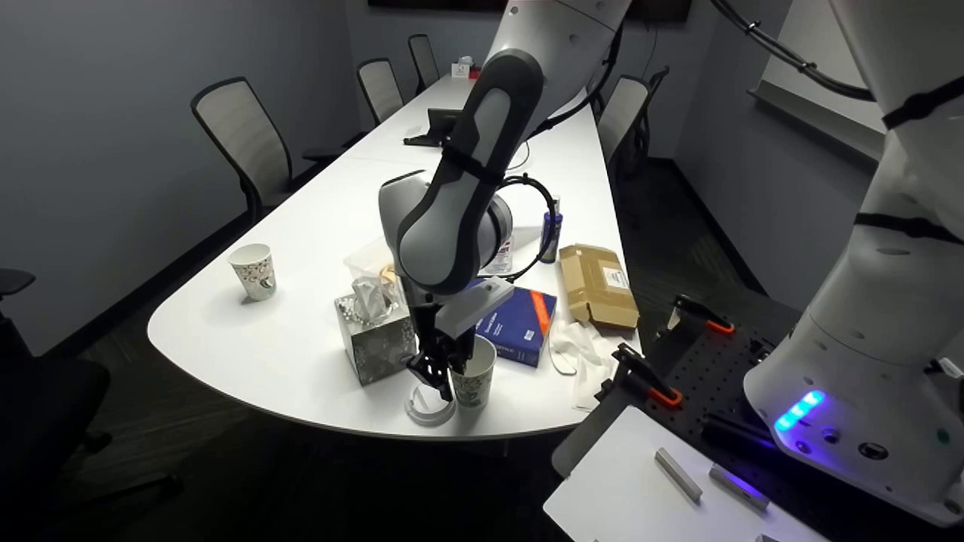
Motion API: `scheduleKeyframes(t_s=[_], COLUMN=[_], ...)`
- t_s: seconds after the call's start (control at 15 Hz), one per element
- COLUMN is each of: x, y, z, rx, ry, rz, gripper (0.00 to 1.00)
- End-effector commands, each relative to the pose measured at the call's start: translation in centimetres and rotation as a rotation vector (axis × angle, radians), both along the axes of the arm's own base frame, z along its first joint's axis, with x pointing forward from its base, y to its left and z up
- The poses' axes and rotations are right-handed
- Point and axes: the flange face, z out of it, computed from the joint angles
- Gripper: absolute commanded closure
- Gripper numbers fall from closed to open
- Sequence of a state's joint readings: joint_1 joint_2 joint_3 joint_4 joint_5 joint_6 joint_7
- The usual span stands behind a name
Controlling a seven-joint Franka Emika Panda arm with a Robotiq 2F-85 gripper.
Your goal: Pick up the paper cup close to the blue book and move it to the right
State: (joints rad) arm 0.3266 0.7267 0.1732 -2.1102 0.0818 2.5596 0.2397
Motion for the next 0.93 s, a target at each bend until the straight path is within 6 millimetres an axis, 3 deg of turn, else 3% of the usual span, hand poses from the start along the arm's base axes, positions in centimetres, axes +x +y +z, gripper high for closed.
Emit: scheduleKeyframes(t_s=[0.0,0.33,0.67,0.87], x=[0.7,1.9,1.8,1.6], y=[-0.8,-3.8,-6.9,-10.5], z=[0.8,3.3,10.3,15.1], rx=[-0.017,-0.054,-0.081,-0.111], ry=[-0.033,-0.075,-0.136,-0.192], rz=[-0.022,-0.091,-0.186,-0.289], gripper=[0.97,0.99,0.99,0.99])
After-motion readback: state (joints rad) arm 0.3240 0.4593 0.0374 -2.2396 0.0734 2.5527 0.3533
